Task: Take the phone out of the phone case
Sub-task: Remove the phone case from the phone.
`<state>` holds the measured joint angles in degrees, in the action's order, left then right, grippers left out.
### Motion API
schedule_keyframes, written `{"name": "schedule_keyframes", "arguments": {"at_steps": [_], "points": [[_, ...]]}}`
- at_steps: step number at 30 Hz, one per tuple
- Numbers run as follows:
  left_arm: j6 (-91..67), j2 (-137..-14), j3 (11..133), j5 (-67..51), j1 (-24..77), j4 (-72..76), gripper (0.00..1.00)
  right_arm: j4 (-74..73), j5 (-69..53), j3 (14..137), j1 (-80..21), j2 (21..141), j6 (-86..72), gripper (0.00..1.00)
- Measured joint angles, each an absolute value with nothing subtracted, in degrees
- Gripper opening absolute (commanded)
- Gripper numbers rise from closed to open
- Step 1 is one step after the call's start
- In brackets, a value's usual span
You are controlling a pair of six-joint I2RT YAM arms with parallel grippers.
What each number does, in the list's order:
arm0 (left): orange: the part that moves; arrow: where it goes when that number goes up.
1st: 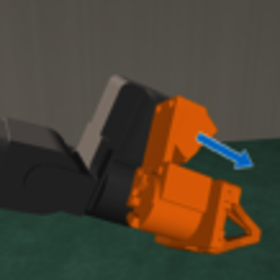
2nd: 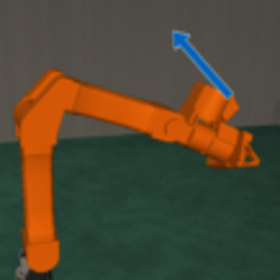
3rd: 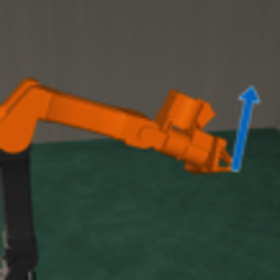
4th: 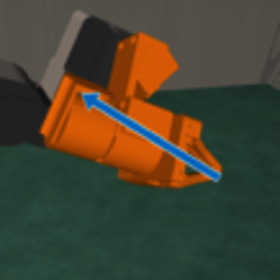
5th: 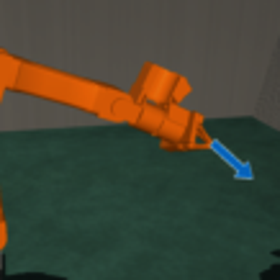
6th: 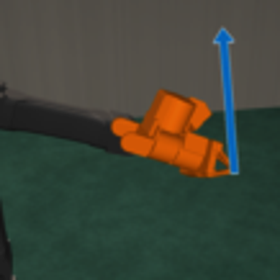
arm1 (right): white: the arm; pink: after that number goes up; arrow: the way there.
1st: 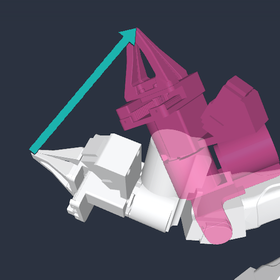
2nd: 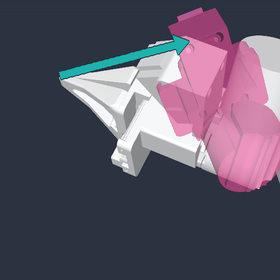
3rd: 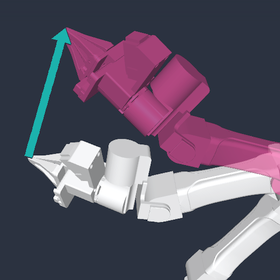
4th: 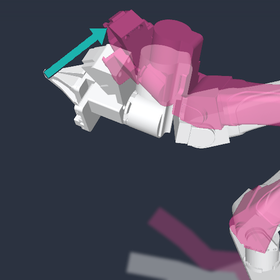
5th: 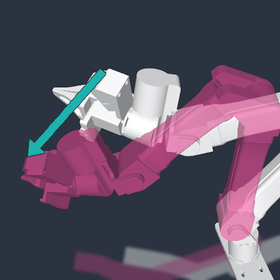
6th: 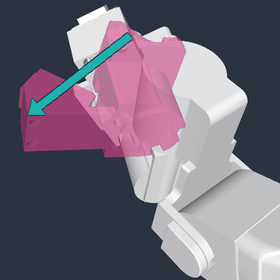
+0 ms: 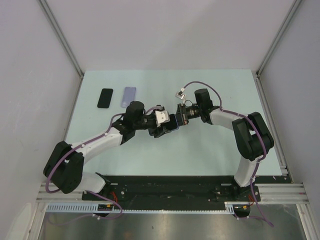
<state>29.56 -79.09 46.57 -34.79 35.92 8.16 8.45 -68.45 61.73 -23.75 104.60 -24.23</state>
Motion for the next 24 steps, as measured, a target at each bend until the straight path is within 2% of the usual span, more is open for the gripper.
{"name": "schedule_keyframes", "arguments": {"at_steps": [24], "points": [[17.9,-79.1,44.6,-47.2,31.4,17.9,0.38,7.6,-67.8,62.1,-23.0,104.6,-24.3,0.0]]}}
